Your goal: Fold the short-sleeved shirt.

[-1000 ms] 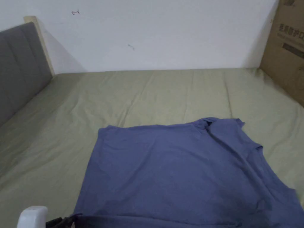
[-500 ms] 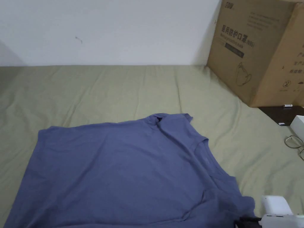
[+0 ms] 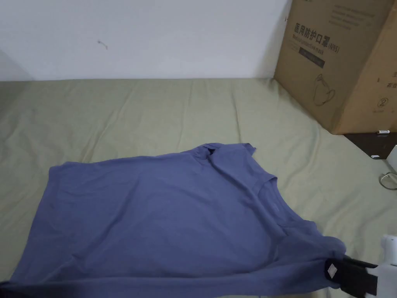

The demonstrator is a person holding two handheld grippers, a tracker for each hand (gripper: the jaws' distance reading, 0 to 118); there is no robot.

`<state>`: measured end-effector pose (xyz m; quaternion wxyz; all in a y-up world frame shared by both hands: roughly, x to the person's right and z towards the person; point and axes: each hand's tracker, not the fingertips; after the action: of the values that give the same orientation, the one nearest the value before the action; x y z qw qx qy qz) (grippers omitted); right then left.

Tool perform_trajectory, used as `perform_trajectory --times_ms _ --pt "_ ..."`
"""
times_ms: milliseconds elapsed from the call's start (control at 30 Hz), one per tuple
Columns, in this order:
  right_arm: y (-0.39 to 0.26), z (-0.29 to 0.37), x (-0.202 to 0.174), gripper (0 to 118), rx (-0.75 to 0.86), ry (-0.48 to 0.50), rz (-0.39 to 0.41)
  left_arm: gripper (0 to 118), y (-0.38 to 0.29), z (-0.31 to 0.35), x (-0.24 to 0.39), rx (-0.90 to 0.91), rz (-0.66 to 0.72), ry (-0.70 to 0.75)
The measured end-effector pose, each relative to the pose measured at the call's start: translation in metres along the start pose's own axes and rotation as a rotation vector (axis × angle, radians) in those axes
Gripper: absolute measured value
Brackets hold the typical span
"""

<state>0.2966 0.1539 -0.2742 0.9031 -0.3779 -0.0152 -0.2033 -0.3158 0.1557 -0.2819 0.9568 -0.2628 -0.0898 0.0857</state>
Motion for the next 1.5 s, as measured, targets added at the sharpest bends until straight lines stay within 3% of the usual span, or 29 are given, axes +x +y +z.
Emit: perform_trajectory --times_ms 200,333,500,533,567,600,633,667,833,900,967,1000,1100,1133,1200,1300,1400,1467,1500 --pt "0.068 -0.035 -0.017 5 0.027 0.037 -0.139 3 0.06 -0.062 -0.004 0.01 0.059 0.048" --pt "0.12 -0.091 -0.029 5 -0.022 0.021 -0.149 3 0.085 -0.128 -0.016 -0.083 0.037 0.12" --pt "0.153 -0.19 -0.038 8 -0.184 -0.083 -0.132 6 0.081 -0.205 -0.039 -0.257 0.061 0.129" --pt "0.153 -0.206 -0.04 17 -0.186 -0.088 -0.125 18 0.077 -0.213 -0.042 -0.266 0.058 0.133" --pt "0.151 -0.215 -0.042 41 -0.196 -0.103 -0.115 38 0.073 -0.217 -0.043 -0.267 0.05 0.136" --pt "0.149 -0.222 -0.042 85 -0.177 -0.152 -0.104 79 0.071 -0.219 -0.043 -0.258 0.025 0.153" --pt "0.145 -0.224 -0.046 107 -0.136 -0.185 -0.09 106 0.07 -0.218 -0.042 -0.255 0.016 0.163" --pt "0.141 -0.22 -0.049 115 -0.095 -0.178 -0.077 118 0.069 -0.215 -0.042 -0.253 0.021 0.159" --pt "0.124 -0.168 -0.059 116 0.083 -0.146 -0.009 115 0.078 -0.165 -0.03 -0.107 0.039 0.093" --pt "0.111 -0.131 -0.072 114 0.121 -0.089 0.061 114 0.078 -0.132 -0.015 -0.026 0.038 0.06" --pt "0.083 -0.083 -0.09 102 0.277 -0.033 0.17 96 0.076 -0.09 0.001 0.082 0.036 0.04" --pt "0.069 -0.059 -0.093 71 0.389 -0.018 0.208 63 0.07 -0.066 0.012 0.156 0.027 0.046" --pt "0.03 -0.005 -0.118 29 0.564 -0.012 0.316 32 0.054 -0.005 0.039 0.358 -0.015 0.091" --pt "0.017 0.01 -0.125 0 0.591 -0.034 0.33 1 0.046 0.012 0.051 0.395 -0.02 0.164" --pt "0.001 0.029 -0.132 0 0.603 -0.006 0.312 0 0.037 0.035 0.054 0.442 0.007 0.182" --pt "-0.006 0.039 -0.139 0 0.572 0.069 0.309 0 0.046 0.042 0.048 0.366 0.023 0.191" --pt "-0.004 0.038 -0.144 0 0.545 0.054 0.415 1 0.076 -0.001 0.016 0.08 0.036 0.167" --pt "-0.004 0.038 -0.143 0 0.549 0.035 0.425 1 0.08 -0.053 -0.013 -0.214 0.097 0.144" --pt "-0.002 0.037 -0.142 0 0.535 0.046 0.419 9 0.076 -0.082 -0.031 -0.291 0.156 0.088"
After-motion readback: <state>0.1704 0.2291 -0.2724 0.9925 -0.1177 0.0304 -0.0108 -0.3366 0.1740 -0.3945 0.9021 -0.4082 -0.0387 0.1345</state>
